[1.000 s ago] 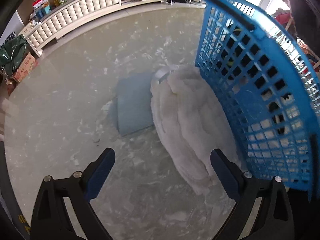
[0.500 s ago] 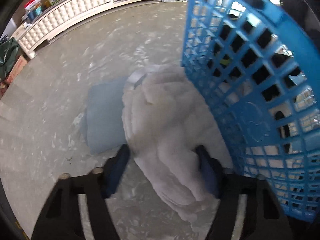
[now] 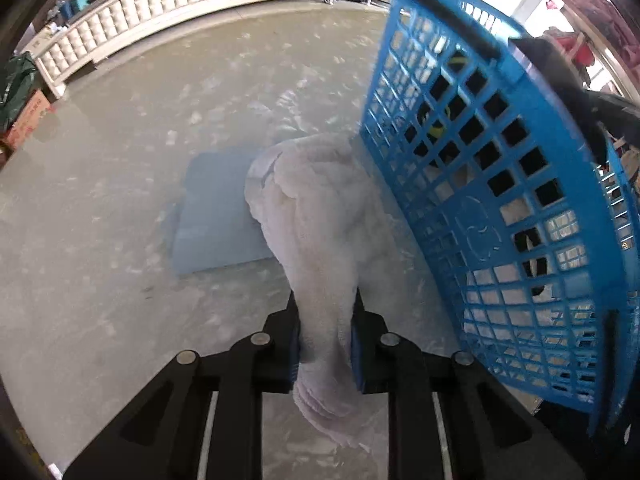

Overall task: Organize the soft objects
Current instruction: 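Release the grey pad into the basket with the right gripper while the left grasps the white quilted towel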

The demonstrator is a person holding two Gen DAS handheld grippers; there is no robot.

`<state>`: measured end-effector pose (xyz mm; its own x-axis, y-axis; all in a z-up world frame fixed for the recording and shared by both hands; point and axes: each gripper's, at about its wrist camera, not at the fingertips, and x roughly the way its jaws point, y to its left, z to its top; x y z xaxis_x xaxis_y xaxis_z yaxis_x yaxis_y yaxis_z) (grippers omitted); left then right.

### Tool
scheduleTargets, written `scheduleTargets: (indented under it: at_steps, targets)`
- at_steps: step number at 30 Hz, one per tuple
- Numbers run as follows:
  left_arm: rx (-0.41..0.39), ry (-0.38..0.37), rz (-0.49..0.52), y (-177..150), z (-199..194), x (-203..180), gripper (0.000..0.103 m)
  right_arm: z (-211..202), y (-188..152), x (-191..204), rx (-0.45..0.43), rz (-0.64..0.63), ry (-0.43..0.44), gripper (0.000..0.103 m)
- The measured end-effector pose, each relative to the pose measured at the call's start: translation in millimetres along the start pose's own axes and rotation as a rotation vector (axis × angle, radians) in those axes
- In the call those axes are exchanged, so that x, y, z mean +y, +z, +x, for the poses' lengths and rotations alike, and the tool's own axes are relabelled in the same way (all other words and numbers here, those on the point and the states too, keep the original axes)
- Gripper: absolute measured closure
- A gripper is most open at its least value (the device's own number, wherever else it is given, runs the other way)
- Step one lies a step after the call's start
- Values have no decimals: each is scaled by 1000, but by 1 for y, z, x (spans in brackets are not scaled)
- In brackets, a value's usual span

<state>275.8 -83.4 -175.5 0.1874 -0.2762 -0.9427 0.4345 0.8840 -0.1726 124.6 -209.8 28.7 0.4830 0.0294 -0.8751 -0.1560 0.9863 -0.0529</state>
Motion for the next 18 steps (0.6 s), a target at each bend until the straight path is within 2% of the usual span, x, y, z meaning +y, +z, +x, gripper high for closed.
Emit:
scheduleTargets:
  at_steps: [3, 6, 12, 15, 16, 18]
  targets:
    - [-25, 21, -3, -2, -18, 3, 85, 1, -2, -4, 7, 3, -26, 88]
    - [-44, 29, -4, -5, -37, 9, 85, 1, -2, -5, 10, 9, -41, 80]
    - [-79, 65, 0, -18, -68, 6, 85, -3, -4, -5, -3, 10, -14, 61]
    - [-92, 77, -2, -27, -85, 3, 85, -6, -4, -3, -14, -1, -6, 50]
    - [-97, 79, -4, -30, -90, 2, 85, -8, -5, -3, -21, -6, -8, 39]
    - [-108, 82, -6, -36, -100, -4, 85, -12, -7, -4, -37, -8, 1, 30]
